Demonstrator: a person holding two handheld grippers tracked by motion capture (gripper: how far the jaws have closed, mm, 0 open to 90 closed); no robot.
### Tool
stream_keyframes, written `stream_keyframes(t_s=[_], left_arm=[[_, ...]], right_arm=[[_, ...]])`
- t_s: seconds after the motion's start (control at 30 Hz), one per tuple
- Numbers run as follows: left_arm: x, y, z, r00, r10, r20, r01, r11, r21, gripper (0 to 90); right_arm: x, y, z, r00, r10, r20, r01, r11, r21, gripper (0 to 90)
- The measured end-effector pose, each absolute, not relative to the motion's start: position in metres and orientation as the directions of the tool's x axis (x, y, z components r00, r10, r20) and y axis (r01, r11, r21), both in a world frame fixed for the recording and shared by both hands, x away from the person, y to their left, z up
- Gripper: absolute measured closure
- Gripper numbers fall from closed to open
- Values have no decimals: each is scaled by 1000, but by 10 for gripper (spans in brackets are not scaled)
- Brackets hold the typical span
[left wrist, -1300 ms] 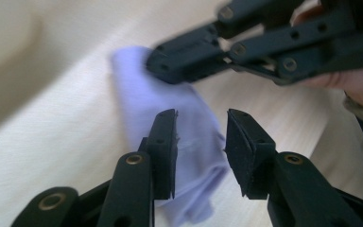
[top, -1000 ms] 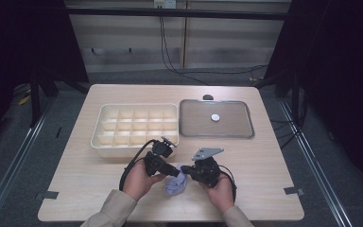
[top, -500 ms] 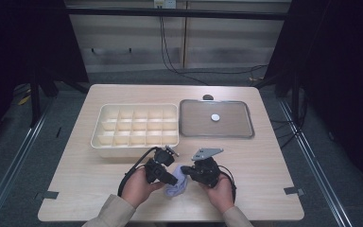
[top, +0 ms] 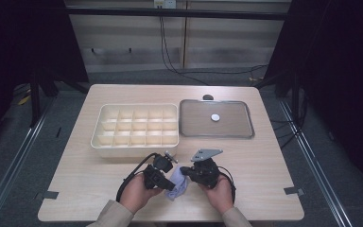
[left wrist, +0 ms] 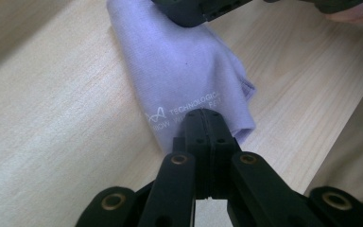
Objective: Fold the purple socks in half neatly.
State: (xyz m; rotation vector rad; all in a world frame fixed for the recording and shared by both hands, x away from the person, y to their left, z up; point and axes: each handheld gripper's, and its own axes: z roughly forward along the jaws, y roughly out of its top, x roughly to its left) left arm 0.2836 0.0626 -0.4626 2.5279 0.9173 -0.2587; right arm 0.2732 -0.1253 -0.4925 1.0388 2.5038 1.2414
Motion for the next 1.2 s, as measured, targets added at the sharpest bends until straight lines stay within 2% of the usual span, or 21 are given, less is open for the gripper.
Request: stream_keyframes(t_s=[0.43,0.67,0.97,1.2], left_arm=[[283,69,-463,755,563,-336,654,-682,329,900],[295,71,-443,748,582,-320,664,-637,392,897],[306,55,-464,735,599,-317,678,-642,357,881],[306,61,-458,729,600,-328,684,-629,369,836]], right_arm=[[272,-125,-492,-743,652,152,516,414,750,900],[272,-125,-493,-746,648,153,512,412,753,900],[271,-125,-493,-745,648,159,515,408,753,900],[271,-126,-492,-745,649,157,511,403,759,900]])
